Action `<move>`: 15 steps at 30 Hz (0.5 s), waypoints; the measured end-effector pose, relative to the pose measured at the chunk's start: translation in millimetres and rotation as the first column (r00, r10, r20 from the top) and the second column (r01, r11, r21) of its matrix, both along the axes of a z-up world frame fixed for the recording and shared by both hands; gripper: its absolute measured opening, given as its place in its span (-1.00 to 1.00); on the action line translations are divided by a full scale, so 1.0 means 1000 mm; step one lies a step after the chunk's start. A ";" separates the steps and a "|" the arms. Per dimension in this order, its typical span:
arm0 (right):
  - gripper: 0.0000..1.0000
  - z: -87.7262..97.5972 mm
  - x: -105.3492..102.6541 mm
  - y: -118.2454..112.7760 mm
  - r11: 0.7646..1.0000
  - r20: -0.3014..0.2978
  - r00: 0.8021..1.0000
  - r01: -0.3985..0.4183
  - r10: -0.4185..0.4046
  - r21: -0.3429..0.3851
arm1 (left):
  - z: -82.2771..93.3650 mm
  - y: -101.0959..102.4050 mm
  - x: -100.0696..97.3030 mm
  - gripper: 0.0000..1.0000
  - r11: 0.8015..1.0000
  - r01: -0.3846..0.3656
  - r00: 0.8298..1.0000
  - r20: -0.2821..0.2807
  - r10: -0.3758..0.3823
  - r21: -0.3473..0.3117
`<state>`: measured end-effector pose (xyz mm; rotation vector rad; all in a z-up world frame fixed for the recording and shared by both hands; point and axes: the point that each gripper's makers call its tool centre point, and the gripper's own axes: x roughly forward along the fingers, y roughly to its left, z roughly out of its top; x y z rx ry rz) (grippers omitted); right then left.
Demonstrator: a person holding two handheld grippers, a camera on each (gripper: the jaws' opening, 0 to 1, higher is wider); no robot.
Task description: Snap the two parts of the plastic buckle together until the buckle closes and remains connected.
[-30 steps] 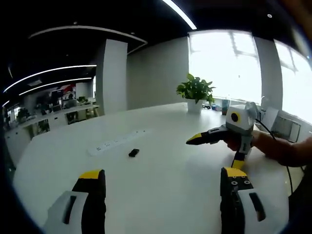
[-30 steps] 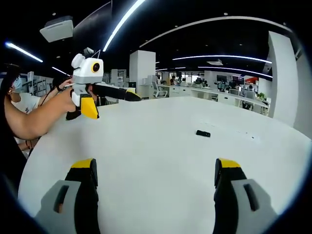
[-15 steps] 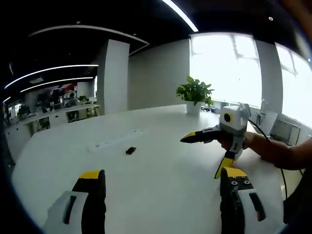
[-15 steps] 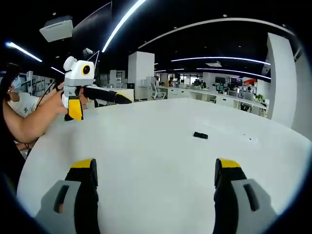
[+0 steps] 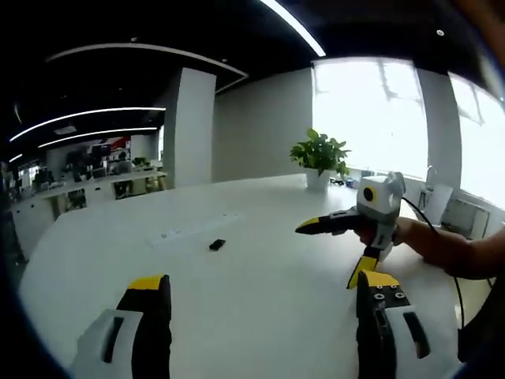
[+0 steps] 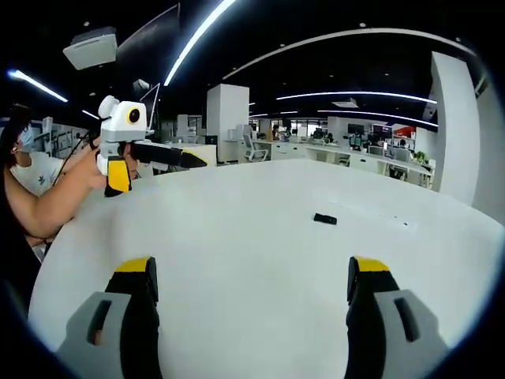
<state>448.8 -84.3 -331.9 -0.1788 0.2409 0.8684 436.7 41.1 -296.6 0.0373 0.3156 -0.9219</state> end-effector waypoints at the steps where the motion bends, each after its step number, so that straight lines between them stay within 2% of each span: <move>1: 1.00 0.000 0.000 0.000 1.000 0.000 1.000 0.000 0.000 0.001 | 0.000 0.000 0.000 0.99 1.000 -0.001 1.000 -0.002 0.001 -0.004; 5: 1.00 0.005 -0.003 0.000 1.000 0.006 1.000 -0.001 0.001 0.010 | -0.003 0.000 -0.002 0.99 1.000 0.000 1.000 -0.008 0.000 -0.011; 10: 1.00 0.024 -0.009 0.003 0.996 0.016 1.000 0.016 -0.017 0.087 | -0.003 0.003 -0.005 0.99 1.000 -0.003 1.000 -0.012 0.003 -0.015; 13: 1.00 0.022 -0.013 -0.002 0.998 0.030 0.998 0.056 -0.057 0.035 | -0.001 0.007 -0.006 0.99 1.000 -0.011 1.000 -0.006 0.011 -0.025; 15: 1.00 0.028 -0.016 -0.005 0.995 0.034 0.996 0.077 -0.079 0.062 | -0.003 0.008 -0.008 0.99 0.999 -0.010 1.000 -0.008 0.009 -0.035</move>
